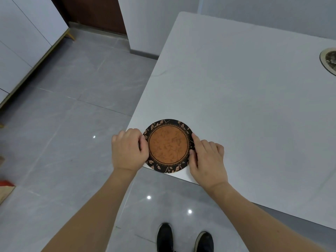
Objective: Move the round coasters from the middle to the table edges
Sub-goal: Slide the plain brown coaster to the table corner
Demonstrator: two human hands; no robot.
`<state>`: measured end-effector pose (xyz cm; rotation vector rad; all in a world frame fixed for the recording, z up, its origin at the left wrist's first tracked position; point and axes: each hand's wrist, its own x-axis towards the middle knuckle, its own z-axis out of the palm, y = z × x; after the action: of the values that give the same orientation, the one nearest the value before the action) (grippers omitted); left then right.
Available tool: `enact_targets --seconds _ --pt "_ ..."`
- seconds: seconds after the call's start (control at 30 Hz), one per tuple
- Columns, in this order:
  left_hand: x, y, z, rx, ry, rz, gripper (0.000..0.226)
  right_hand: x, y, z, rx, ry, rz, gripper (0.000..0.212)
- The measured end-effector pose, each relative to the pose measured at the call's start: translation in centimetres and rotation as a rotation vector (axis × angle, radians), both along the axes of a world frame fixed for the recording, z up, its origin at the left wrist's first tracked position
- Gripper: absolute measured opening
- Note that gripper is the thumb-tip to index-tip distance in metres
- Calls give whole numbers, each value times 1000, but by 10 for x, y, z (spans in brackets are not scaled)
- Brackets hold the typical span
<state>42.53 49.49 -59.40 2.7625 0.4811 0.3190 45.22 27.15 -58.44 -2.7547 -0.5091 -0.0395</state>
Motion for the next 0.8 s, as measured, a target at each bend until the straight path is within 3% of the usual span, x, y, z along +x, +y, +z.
enact_targets --seconds 0.8 --pt "0 -2 0 -22 -12 29 20 0 0 -4 -15 -42 -14 48"
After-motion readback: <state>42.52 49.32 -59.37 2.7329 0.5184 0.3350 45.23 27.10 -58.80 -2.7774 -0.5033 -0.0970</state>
